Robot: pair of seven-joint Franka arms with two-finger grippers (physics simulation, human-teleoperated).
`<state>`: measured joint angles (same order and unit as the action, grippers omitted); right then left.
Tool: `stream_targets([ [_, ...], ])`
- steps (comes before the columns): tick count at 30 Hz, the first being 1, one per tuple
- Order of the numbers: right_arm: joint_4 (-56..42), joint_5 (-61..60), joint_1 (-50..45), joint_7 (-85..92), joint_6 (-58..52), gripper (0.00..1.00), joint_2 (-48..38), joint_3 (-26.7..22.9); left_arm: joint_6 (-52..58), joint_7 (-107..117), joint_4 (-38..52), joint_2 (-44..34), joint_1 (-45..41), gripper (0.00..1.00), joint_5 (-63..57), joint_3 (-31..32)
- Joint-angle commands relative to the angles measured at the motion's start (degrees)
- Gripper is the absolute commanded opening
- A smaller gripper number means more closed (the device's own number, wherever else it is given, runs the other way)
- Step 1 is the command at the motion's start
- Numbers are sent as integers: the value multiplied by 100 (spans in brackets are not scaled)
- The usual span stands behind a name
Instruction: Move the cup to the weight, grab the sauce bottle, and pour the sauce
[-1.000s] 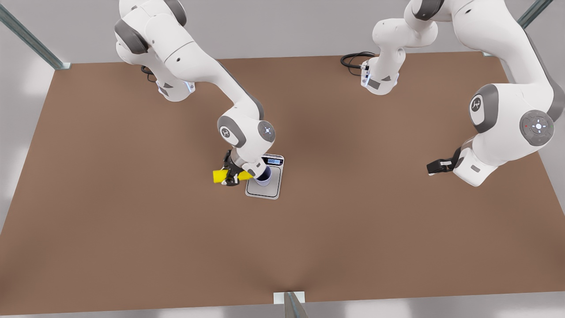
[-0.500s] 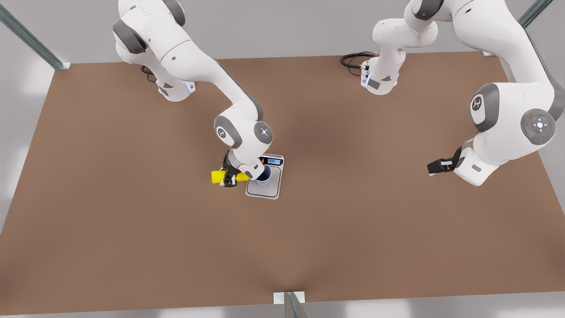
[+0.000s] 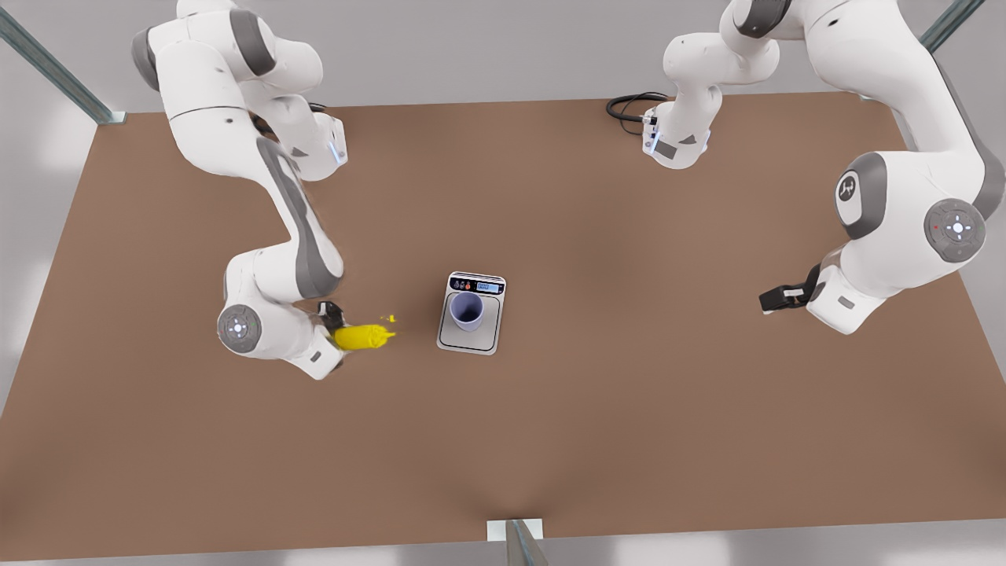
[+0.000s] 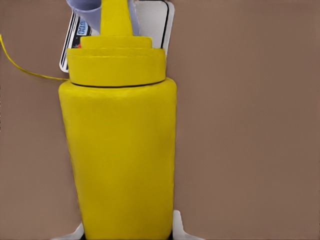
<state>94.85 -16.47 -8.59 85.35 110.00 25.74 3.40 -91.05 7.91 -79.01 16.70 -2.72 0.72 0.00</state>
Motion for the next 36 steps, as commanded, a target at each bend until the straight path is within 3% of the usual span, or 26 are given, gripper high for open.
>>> stream_targets([
  [1,16,-162,67,157,4,60,19,-6,0,0,0,0,0,100,-1,0],
  [6,394,-2351,1175,2715,-136,60,300,3,-9,-9,0,26,0,100,-10,0],
  [10,376,-3687,1676,4227,-1103,60,959,3,-18,0,-9,26,0,100,-10,0],
  [14,332,-3855,2080,4886,-1560,60,1311,-6,-9,0,-9,26,0,100,-10,0],
  [21,191,-4540,2001,5774,-1209,60,2058,11,-35,-18,-17,52,0,100,-19,0],
  [33,191,-4742,1896,5827,-1147,61,2313,29,-308,9,-395,-176,-17,100,-98,-62],
  [34,191,-4742,1896,5827,-1147,63,2313,29,-316,9,-404,-167,-18,100,-98,-62],
  [35,183,-4751,1896,5818,-1165,73,2313,29,-360,0,-378,-141,-17,100,-98,-70],
  [36,191,-4751,1896,5792,-1165,100,2313,29,-343,9,-378,-159,-18,100,-98,-70],
])
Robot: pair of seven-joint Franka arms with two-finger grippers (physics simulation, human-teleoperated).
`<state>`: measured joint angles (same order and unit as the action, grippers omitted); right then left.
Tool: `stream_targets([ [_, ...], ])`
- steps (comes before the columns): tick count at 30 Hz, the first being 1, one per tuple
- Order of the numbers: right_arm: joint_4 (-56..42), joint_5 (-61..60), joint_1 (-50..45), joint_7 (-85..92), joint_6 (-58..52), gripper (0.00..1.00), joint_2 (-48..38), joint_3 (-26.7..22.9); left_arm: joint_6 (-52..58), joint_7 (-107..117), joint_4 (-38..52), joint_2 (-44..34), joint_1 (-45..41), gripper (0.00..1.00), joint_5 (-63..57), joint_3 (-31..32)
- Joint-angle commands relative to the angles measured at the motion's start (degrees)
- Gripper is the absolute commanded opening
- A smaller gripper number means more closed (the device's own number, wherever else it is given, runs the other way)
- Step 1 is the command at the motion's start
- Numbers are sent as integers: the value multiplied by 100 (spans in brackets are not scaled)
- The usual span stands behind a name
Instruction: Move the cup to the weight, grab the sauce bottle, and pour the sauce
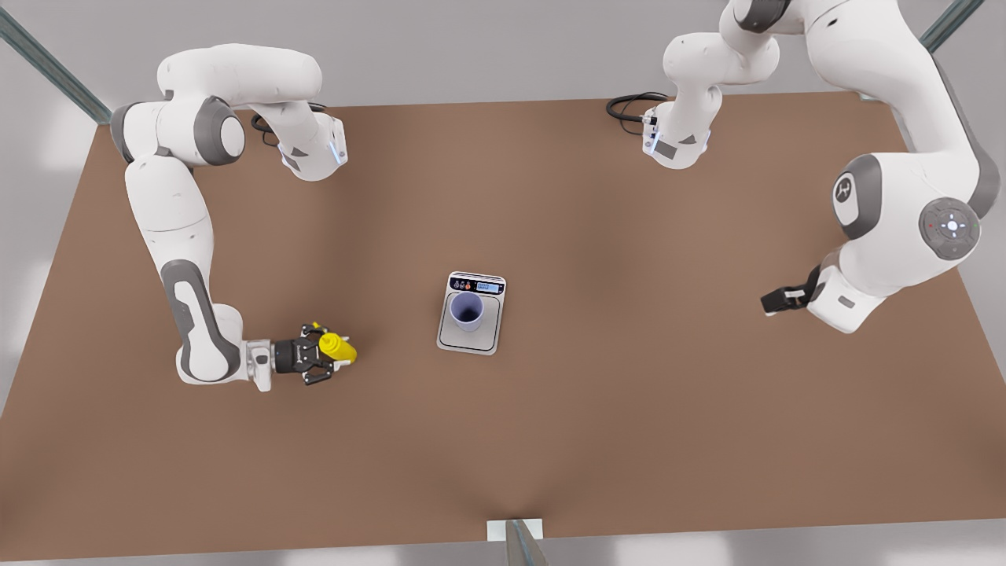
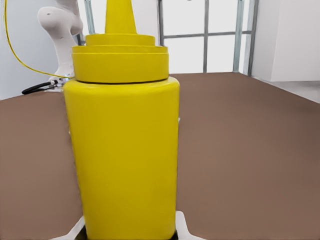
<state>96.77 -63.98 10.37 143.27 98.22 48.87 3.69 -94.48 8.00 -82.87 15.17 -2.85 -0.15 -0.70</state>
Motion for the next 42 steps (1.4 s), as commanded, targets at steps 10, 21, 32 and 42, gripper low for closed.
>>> stream_targets([
  [10,0,-9,0,0,-31,100,0,0,44,211,34,56,-119,100,-134,-26],
  [21,53,62,237,0,-286,100,-9,-35,88,316,25,83,-137,100,-55,-18],
  [32,36,1168,1133,-71,-620,100,-123,-53,97,316,7,83,-137,100,-64,-26],
  [42,-1996,5036,-841,-11447,-1113,100,-2530,-1149,9,97,315,223,-286,100,-99,-35],
])
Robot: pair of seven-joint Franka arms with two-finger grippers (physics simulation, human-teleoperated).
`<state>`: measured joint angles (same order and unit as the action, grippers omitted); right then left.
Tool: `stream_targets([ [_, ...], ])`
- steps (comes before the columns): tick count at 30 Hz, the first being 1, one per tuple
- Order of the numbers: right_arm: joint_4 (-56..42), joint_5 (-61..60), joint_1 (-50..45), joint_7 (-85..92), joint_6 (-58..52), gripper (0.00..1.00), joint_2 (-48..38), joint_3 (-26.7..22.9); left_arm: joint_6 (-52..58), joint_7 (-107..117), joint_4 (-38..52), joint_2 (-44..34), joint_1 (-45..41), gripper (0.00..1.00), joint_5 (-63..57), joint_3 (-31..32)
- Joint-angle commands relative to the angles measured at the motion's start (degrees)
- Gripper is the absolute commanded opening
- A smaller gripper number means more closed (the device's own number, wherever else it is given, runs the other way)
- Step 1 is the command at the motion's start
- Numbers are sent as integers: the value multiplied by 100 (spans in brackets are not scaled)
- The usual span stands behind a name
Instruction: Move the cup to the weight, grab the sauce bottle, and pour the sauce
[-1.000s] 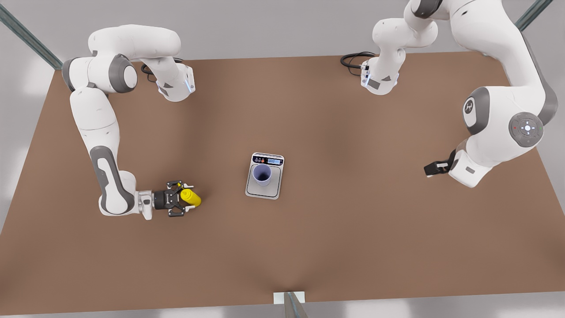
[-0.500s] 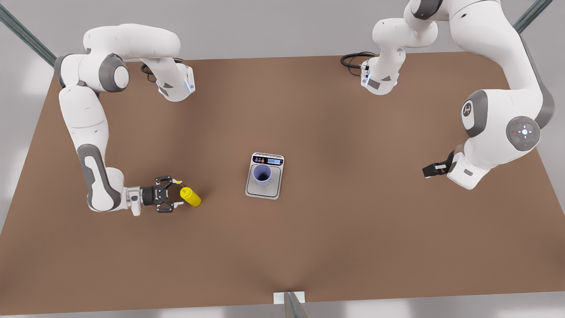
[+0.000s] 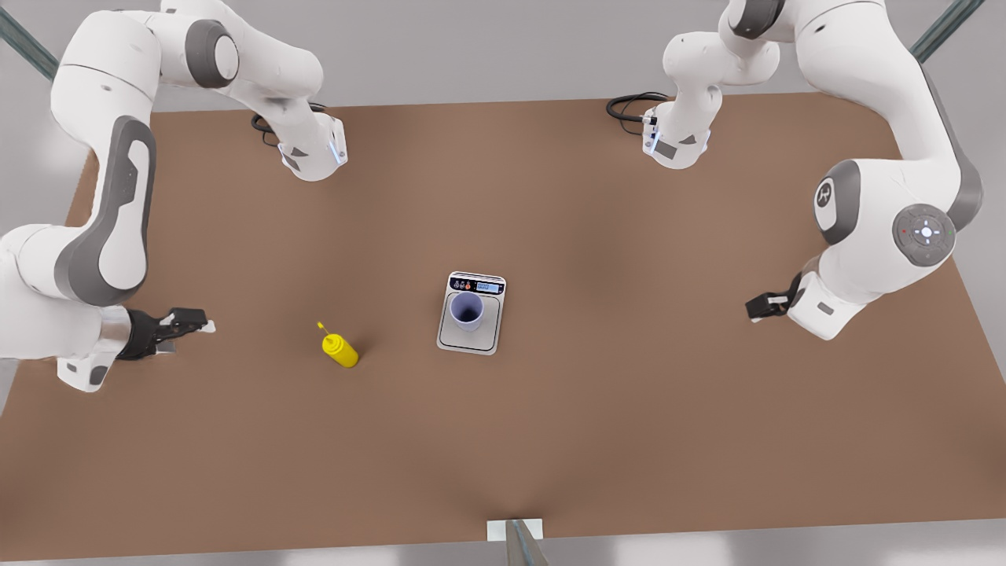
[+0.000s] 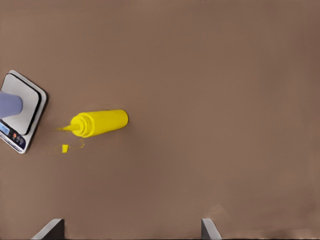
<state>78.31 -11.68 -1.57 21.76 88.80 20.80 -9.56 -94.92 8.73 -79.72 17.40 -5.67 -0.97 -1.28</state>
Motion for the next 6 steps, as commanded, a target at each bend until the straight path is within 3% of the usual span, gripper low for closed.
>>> stream_targets([
  [1,96,86,-89,-380,84,100,-171,-28,-9,-12,-9,0,-4,100,-87,5],
  [3,633,227,-247,-1323,383,100,-937,-37,9,58,-17,9,-31,100,-79,32],
  [6,712,342,-300,-1341,410,100,-1148,-28,53,58,-17,-9,-39,100,-61,32],
])
